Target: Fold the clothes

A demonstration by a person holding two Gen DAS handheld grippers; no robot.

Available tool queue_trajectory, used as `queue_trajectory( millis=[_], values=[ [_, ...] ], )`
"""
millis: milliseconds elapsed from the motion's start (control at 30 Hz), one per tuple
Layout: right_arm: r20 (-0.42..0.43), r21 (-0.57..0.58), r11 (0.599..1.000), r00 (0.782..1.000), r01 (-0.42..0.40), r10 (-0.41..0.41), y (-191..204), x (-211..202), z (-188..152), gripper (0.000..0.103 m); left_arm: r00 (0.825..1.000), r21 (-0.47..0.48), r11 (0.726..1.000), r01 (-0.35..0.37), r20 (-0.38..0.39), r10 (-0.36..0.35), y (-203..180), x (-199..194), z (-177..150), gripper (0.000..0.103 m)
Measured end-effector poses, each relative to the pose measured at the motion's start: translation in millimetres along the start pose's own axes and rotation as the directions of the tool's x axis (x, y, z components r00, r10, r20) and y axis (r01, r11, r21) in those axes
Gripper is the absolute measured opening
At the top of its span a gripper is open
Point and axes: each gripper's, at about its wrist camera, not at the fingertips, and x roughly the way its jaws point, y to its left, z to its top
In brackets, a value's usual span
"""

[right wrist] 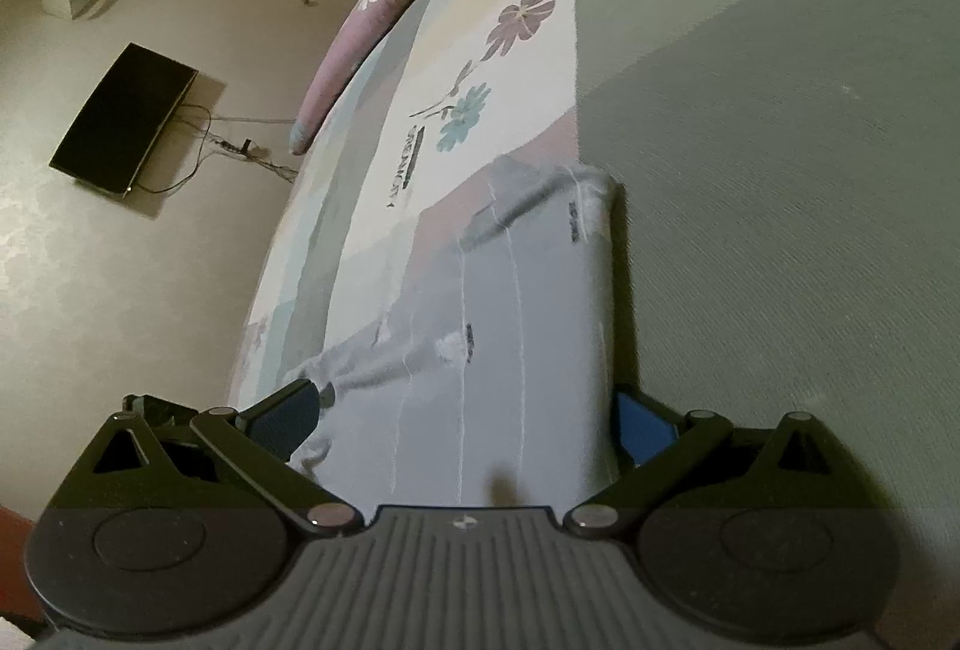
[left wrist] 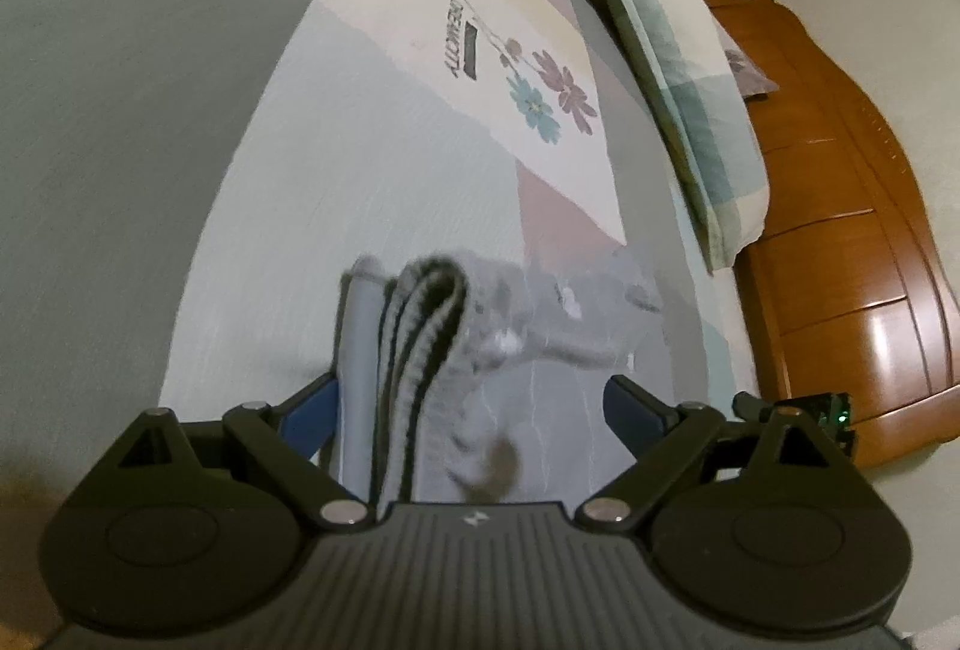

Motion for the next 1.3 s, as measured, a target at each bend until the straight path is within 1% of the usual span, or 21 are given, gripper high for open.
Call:
queue_trajectory(
  millis=[167, 233, 300, 433, 533, 667, 800, 900, 933, 1033, 1133, 1200, 1300],
  values=[
    [-0.025, -0.011, 1.000, 1.000, -0.009, 0.009, 3.6, 18.3, 19.1, 0.103, 0.999, -0.032, 0.999, 0.031, -0.015, -0.031, 3.5, 10.6, 14.6, 0.093],
    [-0.035, -0.016, 1.000, 0.999, -0.006, 0.006, 5.1, 21.9, 22.4, 0.103, 0.999, -0.030, 0.999, 0.033, -0.031, -0.034, 2.8, 9.7, 12.9, 0.093],
    [-0.044, -0.025, 1.000, 0.999, -0.004, 0.003, 6.0, 22.7, 22.5, 0.103, 0.997, -0.046, 0.998, 0.052, -0.056, -0.055, 5.2, 6.4, 7.0, 0.093],
    [-0.082, -0.026, 1.000, 0.997, -0.013, 0.011, 5.8, 11.9, 7.4, 0.103, 0.988, -0.100, 0.990, 0.097, -0.114, -0.108, 14.0, -2.6, -9.9, 0.093],
    [-0.116, -0.018, 0.999, 0.993, -0.034, 0.032, 4.5, 3.1, -6.7, 0.103, 0.979, -0.114, 0.986, 0.125, -0.148, -0.141, 19.2, -3.2, -17.8, 0.093],
    [-0.141, -0.013, 0.999, 0.989, -0.040, 0.038, 7.1, 3.6, -9.9, 0.103, 0.972, -0.095, 0.984, 0.151, -0.165, -0.165, 16.7, 6.1, -5.4, 0.094],
    [-0.125, -0.014, 0.999, 0.991, -0.044, 0.042, 10.1, 19.9, 6.5, 0.103, 0.967, -0.087, 0.982, 0.168, -0.177, -0.181, 11.7, 23.9, 13.4, 0.094],
    [-0.101, -0.003, 0.998, 0.993, -0.068, 0.068, 8.6, 29.9, 17.7, 0.103, 0.968, -0.063, 0.984, 0.168, -0.178, -0.177, 8.0, 28.3, 17.1, 0.093],
    [-0.094, 0.009, 0.997, 0.993, -0.075, 0.076, 7.3, 31.4, 19.9, 0.103, 0.967, -0.056, 0.984, 0.170, -0.185, -0.177, 7.8, 26.1, 13.7, 0.093],
    [-0.114, 0.008, 0.997, 0.990, -0.078, 0.079, 6.5, 22.9, 11.1, 0.103, 0.957, -0.073, 0.978, 0.195, -0.202, -0.206, 14.1, 16.4, -1.1, 0.093],
    [-0.134, 0.010, 0.994, 0.985, -0.111, 0.112, 5.4, 11.4, -7.7, 0.103, 0.952, -0.087, 0.972, 0.220, -0.198, -0.233, 19.9, 12.1, -8.4, 0.093],
    [-0.127, -0.004, 0.993, 0.985, -0.120, 0.118, 5.2, 9.6, -10.2, 0.103, 0.951, -0.075, 0.972, 0.221, -0.204, -0.231, 15.2, 20.7, 1.6, 0.094],
    [-0.118, 0.016, 0.994, 0.987, -0.105, 0.106, 7.0, 21.4, 1.9, 0.103, 0.954, -0.038, 0.979, 0.198, -0.221, -0.202, 2.8, 36.4, 17.0, 0.094]
  ],
)
